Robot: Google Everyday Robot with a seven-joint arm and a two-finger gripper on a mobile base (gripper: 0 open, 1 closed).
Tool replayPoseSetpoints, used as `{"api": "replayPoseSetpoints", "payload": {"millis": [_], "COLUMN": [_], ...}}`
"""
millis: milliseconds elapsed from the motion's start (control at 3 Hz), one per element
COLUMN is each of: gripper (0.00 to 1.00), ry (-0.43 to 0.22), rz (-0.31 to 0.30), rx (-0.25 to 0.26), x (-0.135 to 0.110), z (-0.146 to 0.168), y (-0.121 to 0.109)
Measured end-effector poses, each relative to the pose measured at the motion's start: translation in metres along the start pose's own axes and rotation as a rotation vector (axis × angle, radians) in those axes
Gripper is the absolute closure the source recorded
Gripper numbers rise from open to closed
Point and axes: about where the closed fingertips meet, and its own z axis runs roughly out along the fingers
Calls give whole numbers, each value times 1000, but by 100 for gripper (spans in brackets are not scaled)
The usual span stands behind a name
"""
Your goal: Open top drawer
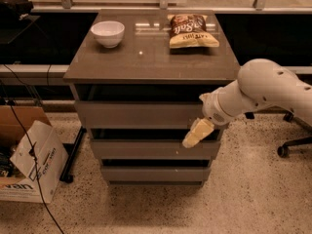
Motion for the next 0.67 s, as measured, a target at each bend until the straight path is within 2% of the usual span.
{"api": "replayPoseSetpoints", "payload": {"millis": [667], "gripper": [0], "ry": [-11], "rz": [26], "rx": [-22], "x": [10], "z": [42], "y": [-38]}}
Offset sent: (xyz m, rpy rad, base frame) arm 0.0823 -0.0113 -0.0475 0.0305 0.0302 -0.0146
